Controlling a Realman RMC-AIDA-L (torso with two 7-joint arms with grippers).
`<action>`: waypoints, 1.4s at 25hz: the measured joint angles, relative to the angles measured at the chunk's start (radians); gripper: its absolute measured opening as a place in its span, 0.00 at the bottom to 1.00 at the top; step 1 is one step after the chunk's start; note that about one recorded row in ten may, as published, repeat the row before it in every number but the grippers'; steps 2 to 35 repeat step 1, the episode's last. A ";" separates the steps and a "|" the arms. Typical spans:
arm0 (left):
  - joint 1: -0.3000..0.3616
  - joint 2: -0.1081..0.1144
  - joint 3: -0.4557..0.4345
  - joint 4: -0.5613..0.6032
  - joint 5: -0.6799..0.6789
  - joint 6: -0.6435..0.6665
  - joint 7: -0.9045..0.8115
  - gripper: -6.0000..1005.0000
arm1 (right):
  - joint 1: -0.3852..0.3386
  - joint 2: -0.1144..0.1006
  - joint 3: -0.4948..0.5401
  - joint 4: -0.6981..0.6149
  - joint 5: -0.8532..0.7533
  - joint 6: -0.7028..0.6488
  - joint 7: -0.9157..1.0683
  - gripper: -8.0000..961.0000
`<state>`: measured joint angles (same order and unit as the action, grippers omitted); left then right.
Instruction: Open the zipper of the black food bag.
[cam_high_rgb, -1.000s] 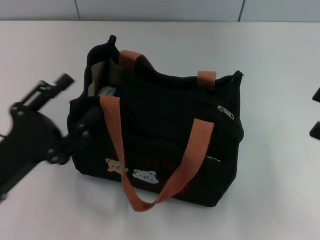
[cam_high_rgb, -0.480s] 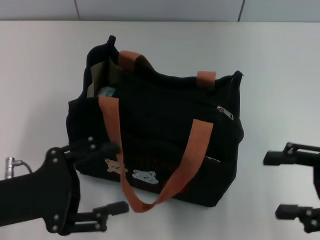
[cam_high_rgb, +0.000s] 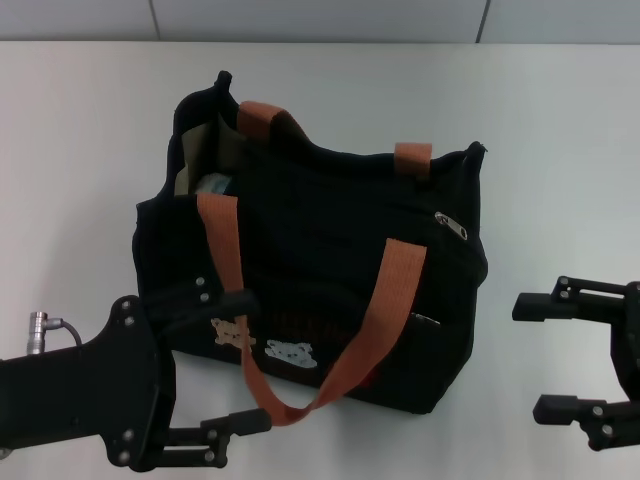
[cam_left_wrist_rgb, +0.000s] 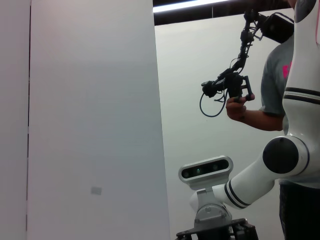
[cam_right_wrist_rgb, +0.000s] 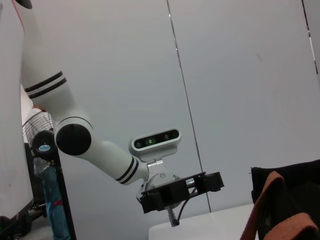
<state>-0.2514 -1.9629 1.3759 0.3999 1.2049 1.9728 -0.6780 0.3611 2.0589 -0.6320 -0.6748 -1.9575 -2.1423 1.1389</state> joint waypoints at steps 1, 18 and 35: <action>0.000 -0.001 0.000 0.000 0.000 0.000 0.002 0.81 | 0.003 0.001 0.000 0.000 0.000 0.002 0.000 0.84; 0.000 -0.001 0.000 0.000 0.000 0.000 0.002 0.81 | 0.003 0.001 0.000 0.000 0.000 0.002 0.000 0.84; 0.000 -0.001 0.000 0.000 0.000 0.000 0.002 0.81 | 0.003 0.001 0.000 0.000 0.000 0.002 0.000 0.84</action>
